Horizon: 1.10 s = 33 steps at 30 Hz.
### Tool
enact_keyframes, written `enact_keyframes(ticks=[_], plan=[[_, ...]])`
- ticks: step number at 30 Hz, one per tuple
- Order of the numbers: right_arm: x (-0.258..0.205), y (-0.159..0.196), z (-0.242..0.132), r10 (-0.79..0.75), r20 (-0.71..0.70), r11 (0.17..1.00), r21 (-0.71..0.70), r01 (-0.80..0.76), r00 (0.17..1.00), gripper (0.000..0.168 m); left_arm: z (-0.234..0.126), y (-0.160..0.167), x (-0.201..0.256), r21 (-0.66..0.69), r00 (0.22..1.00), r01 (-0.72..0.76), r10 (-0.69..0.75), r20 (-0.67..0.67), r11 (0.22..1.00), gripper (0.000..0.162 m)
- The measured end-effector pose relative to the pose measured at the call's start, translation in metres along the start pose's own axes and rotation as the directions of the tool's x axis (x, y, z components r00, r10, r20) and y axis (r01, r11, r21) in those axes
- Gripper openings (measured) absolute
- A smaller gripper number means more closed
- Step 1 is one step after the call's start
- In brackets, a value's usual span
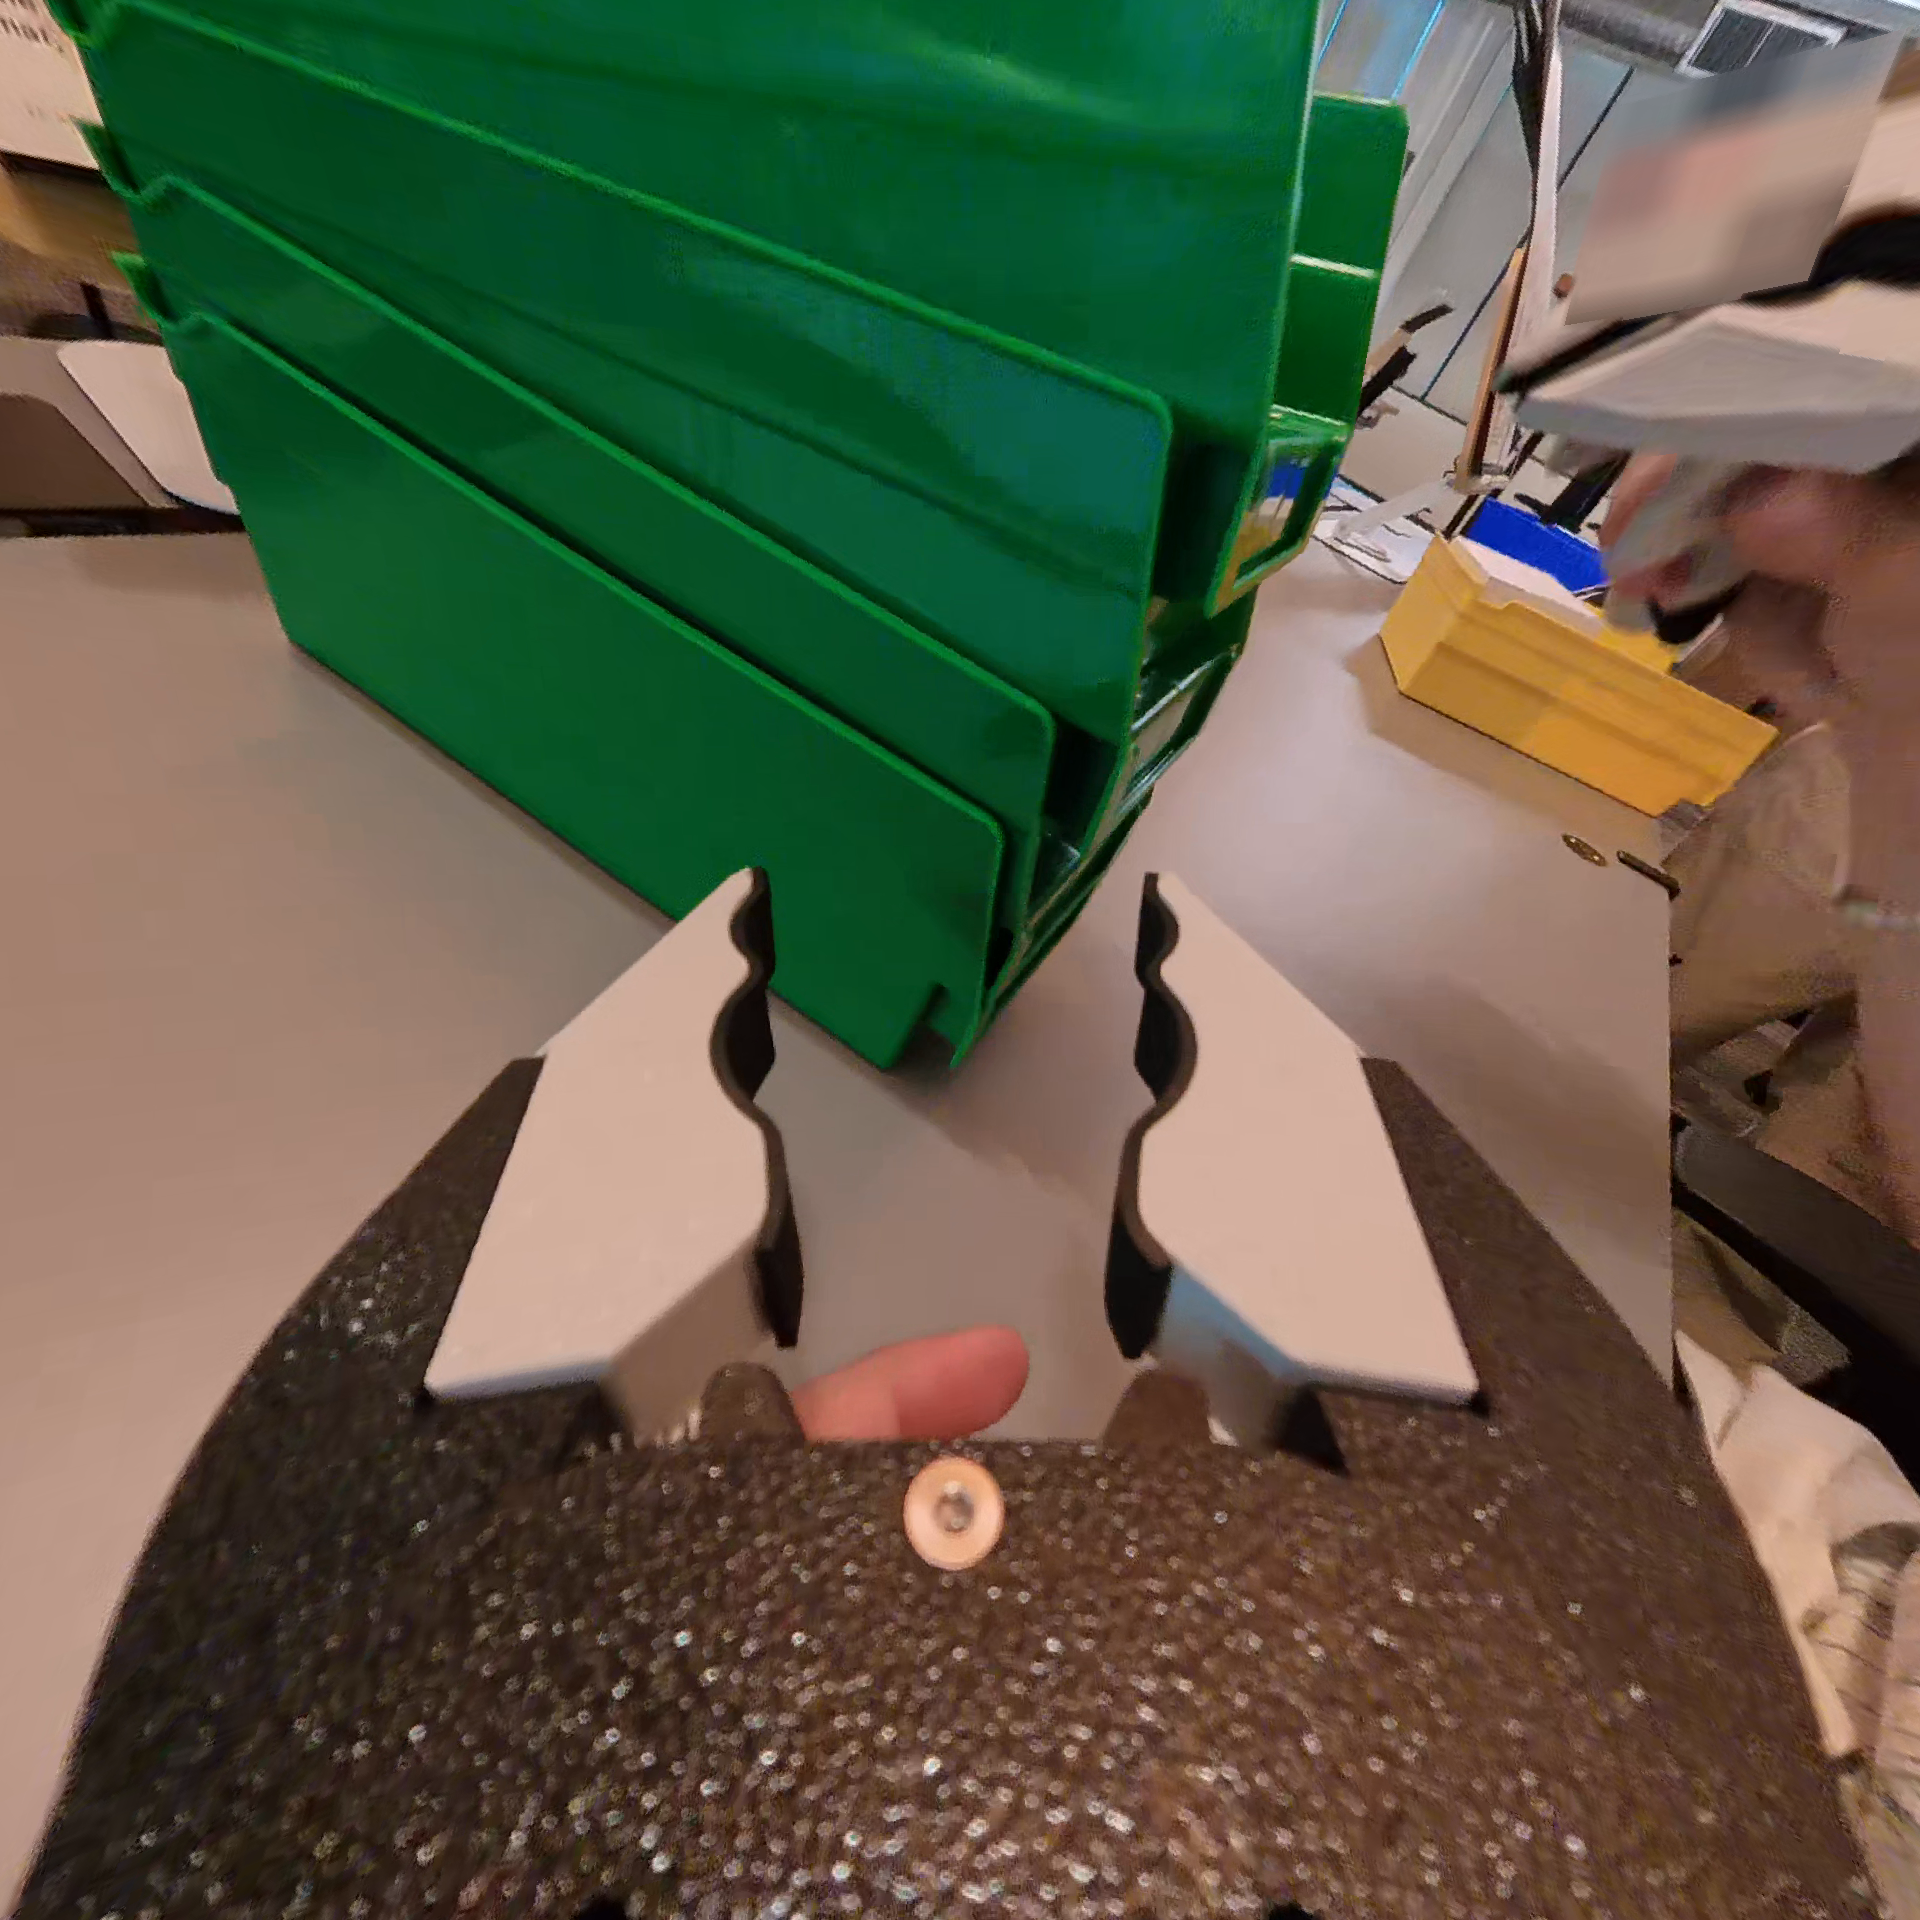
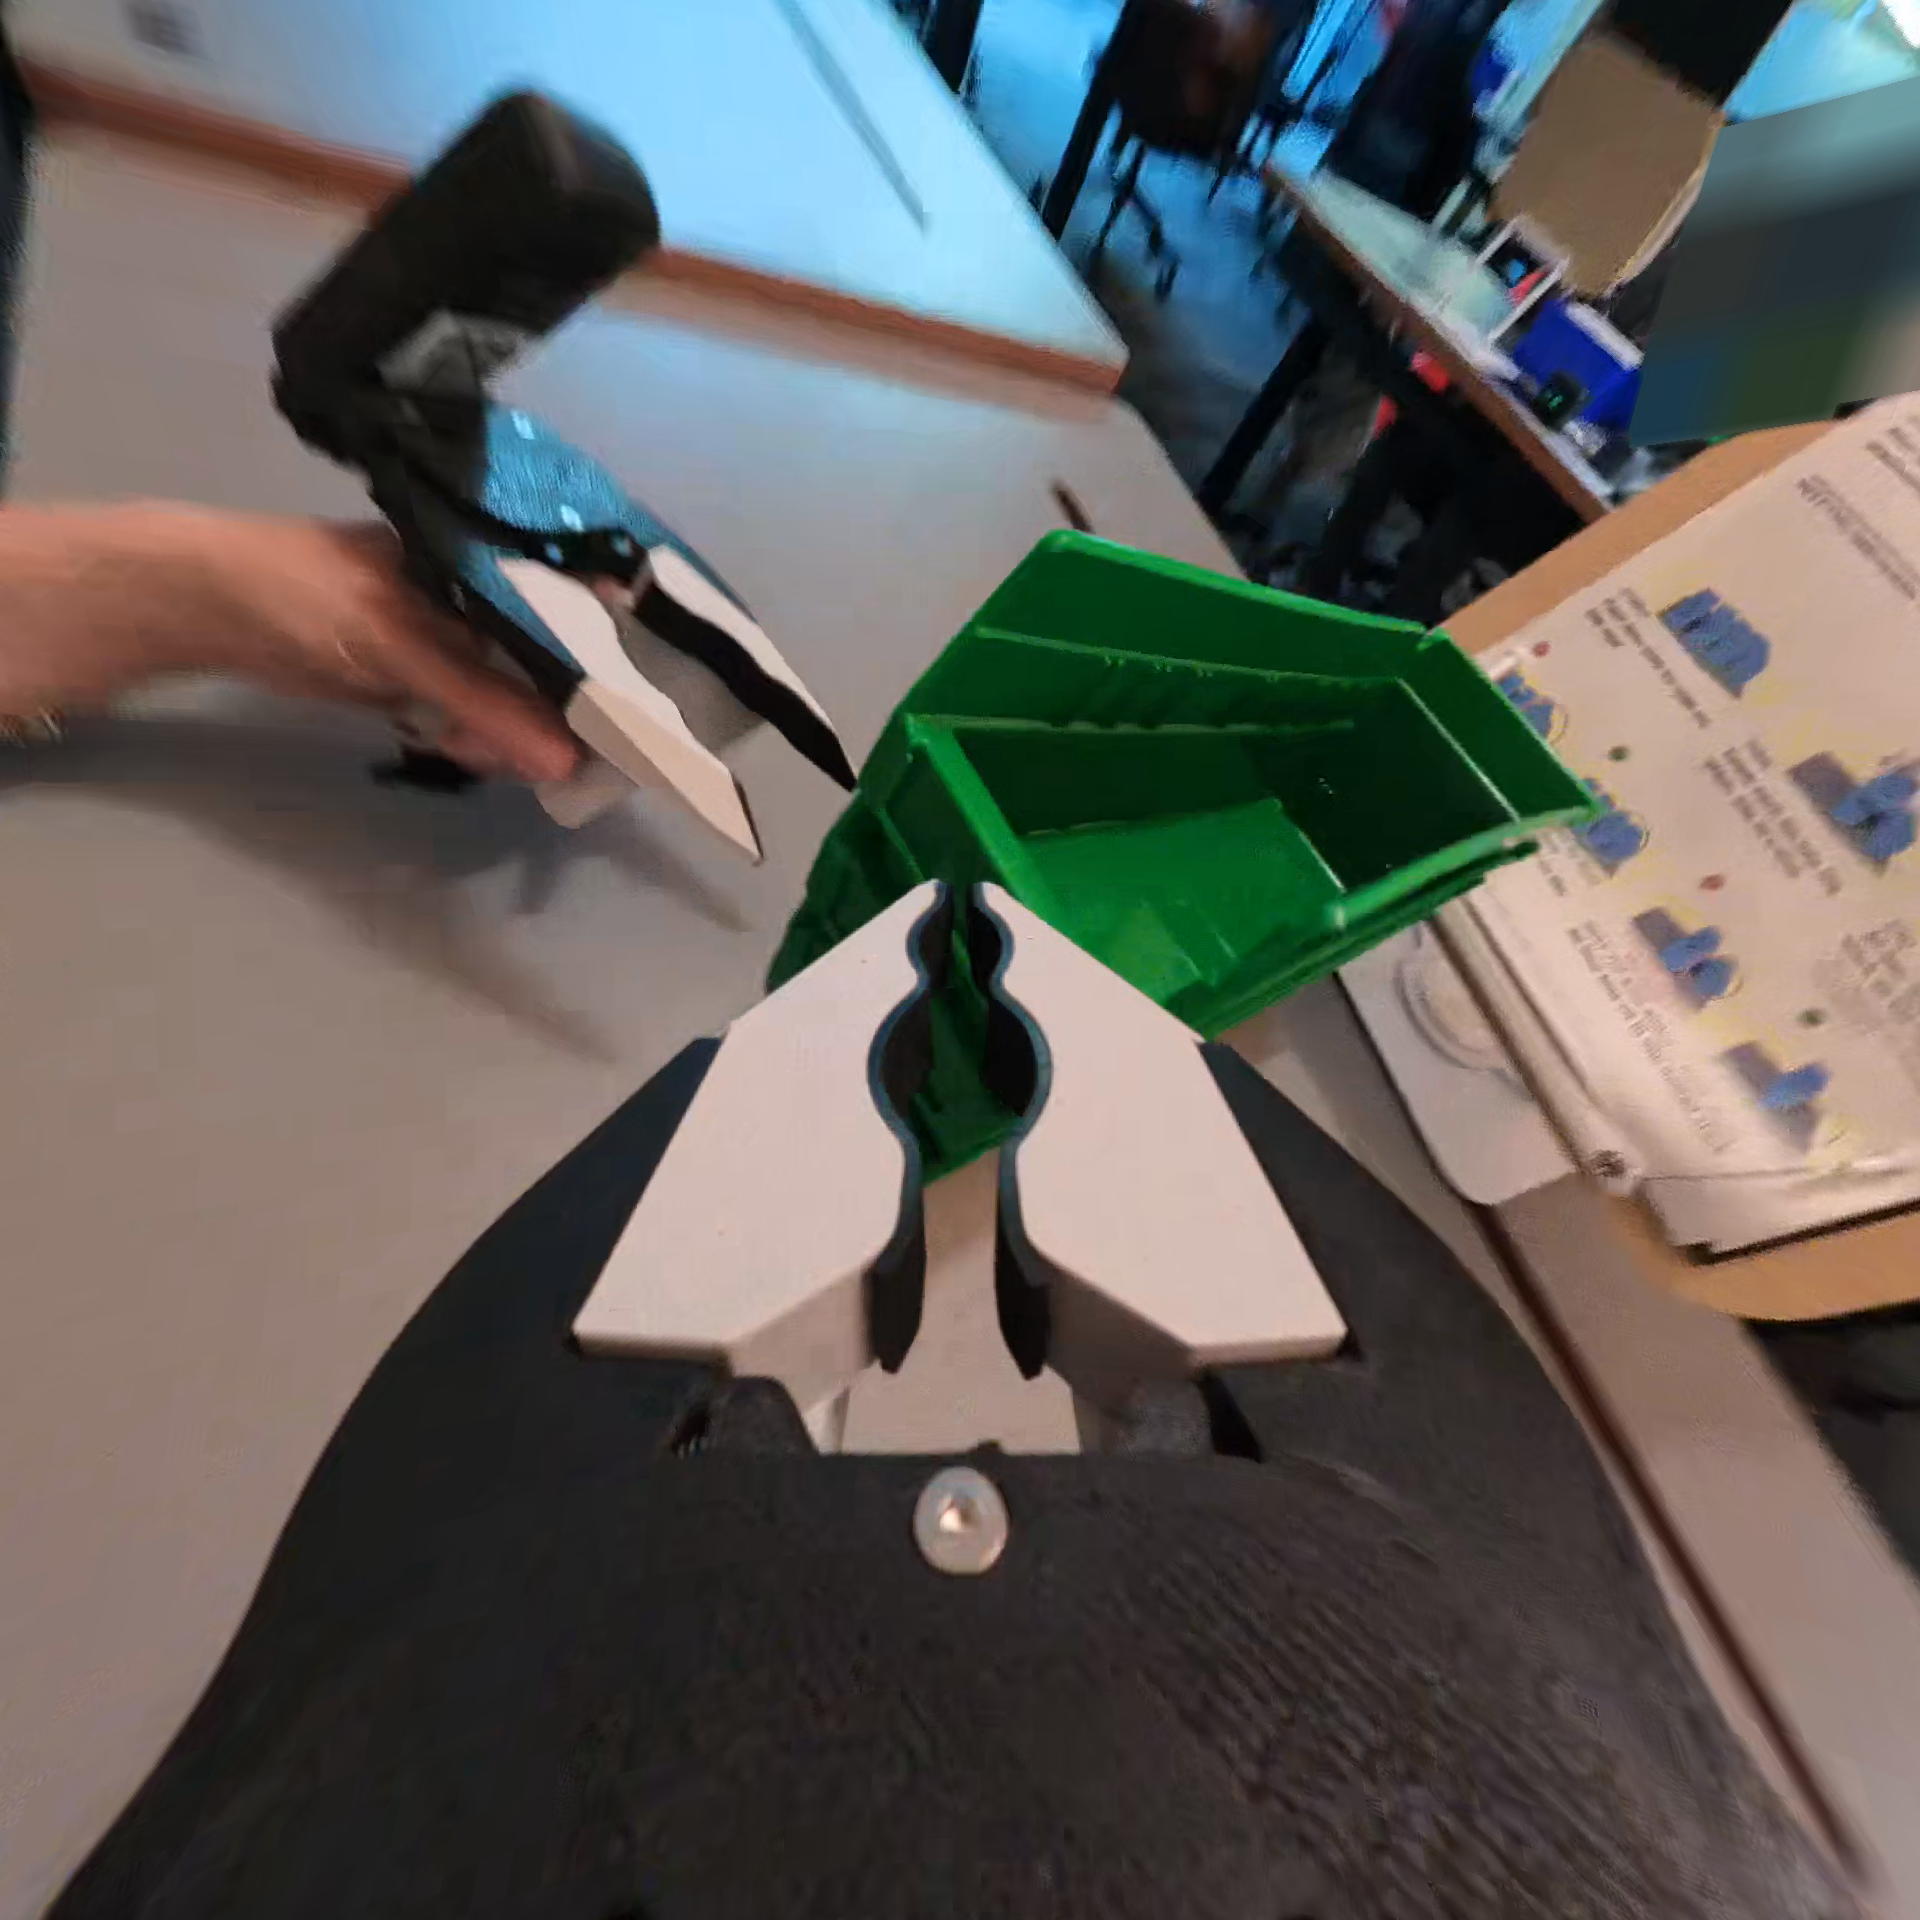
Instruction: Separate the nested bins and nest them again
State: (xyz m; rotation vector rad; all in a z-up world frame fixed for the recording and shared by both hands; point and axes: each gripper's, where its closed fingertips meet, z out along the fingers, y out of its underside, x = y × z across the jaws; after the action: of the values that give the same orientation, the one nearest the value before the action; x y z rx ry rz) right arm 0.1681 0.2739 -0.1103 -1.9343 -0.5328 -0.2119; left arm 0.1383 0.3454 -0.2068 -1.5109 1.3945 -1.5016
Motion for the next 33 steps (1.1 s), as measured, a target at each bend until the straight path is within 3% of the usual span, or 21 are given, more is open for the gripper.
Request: enact_keyframes(ticks=[4, 6, 10, 13, 14, 19, 23, 27, 33], plan=[[0.013, -0.013, 0.026, -0.2, 0.018, 0.962, -0.188, 0.2, 0.98, 0.021, -0.005, 0.004, 0.003, -0.034, 0.999, -0.028, 0.027, -0.021, 0.999, 0.067], [0.019, -0.01, 0.038, -0.221, 0.038, 0.932, -0.287, 0.222, 0.975, 0.032, -0.009, 0.004, 0.001, -0.045, 0.998, -0.055, 0.054, -0.009, 0.997, 0.068], [0.006, 0.009, 0.055, -0.217, 0.221, 0.865, -0.409, 0.292, 0.951, 0.052, -0.018, 0.005, -0.001, -0.057, 0.998, -0.054, 0.052, -0.026, 0.997, 0.067], [-0.001, 0.023, 0.061, -0.192, 0.329, 0.805, -0.486, 0.34, 0.925, 0.038, -0.022, 0.0, -0.004, -0.036, 0.999, -0.042, 0.041, -0.026, 0.998, 0.066], [-0.008, 0.026, 0.061, -0.158, 0.384, 0.792, -0.5, 0.349, 0.91, 0.026, -0.023, -0.002, -0.004, -0.029, 0.999, -0.036, 0.036, -0.028, 0.999, 0.066], [-0.009, 0.029, 0.062, -0.111, 0.451, 0.765, -0.53, 0.366, 0.885, 0.025, -0.029, -0.005, -0.007, -0.018, 0.999, -0.04, 0.04, -0.025, 0.999, 0.065], [-0.01, 0.03, 0.064, -0.126, 0.396, 0.782, -0.524, 0.337, 0.91, 0.025, -0.032, -0.006, -0.01, -0.008, 0.999, -0.024, 0.023, -0.023, 1.0, 0.063], [-0.038, 0.079, 0.077, -0.166, 0.442, 0.686, -0.59, 0.425, 0.882, 0.019, -0.029, -0.008, -0.005, 0.002, 0.999, -0.015, 0.015, -0.048, 1.0, 0.062], [-0.041, 0.071, 0.081, -0.088, 0.435, 0.77, -0.541, 0.338, 0.896, 0.019, -0.029, -0.002, -0.006, -0.033, 0.999, -0.043, 0.042, -0.033, 0.999, 0.065]])
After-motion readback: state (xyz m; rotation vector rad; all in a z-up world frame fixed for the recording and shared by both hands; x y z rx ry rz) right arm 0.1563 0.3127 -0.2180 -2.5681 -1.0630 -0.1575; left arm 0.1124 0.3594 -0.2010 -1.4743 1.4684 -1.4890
